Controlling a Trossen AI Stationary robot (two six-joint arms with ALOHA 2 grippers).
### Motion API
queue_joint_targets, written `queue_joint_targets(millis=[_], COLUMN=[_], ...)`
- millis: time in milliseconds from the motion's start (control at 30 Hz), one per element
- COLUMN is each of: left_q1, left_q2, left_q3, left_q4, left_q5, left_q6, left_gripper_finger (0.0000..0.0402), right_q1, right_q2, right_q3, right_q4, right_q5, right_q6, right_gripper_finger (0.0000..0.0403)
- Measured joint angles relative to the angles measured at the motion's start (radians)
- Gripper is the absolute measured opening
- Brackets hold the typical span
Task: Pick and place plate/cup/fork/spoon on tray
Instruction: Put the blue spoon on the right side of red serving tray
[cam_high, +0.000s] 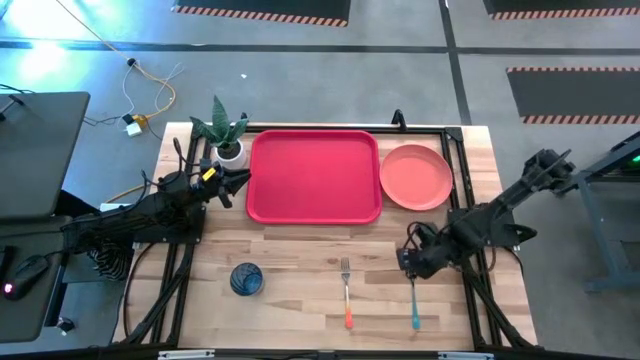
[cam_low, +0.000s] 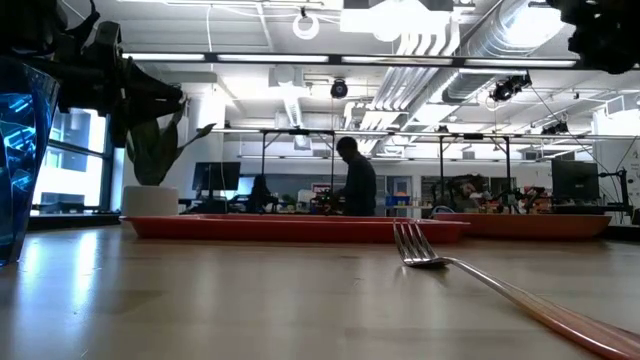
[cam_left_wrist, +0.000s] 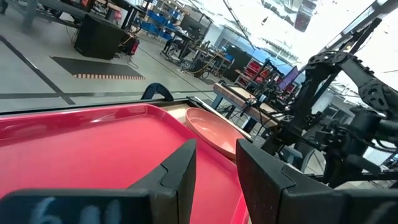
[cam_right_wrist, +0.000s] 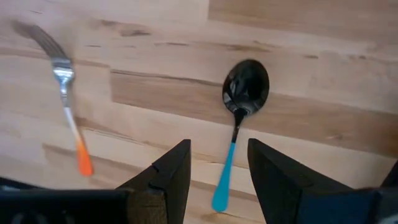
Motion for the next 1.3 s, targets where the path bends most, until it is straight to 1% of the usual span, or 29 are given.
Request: queue_joint_targets(millis=[300,533,1100,1300], left_q1=[0.0,0.0,0.0,0.0], left_q2=[0.0,0.0,0.0,0.0], left_q3=[0.0,0.0,0.0,0.0], left_q4=[-0.006,-0.007,-0.008,-0.01], left_q5=[0.0,0.0,0.001,0.002], left_q6=[-0.002,-0.002,-0.002,-0.002], left_gripper_finger=[0.0104,0.0104,0.0104,0.0104], right_q1=[0.069,0.096,0.118,0.117], right_q2=[0.118,0.186,0.347,0.405], right_q3=[0.0,0.0,0.0,0.0], right_q4=[0.05,0.094,0.171,0.201], right_q5=[-0.006,-0.006,-0.028,-0.052], right_q6=[0.102,0.13,0.125,0.123], right_gripper_finger=[0.0149,0.0149,0.0149,0.0149])
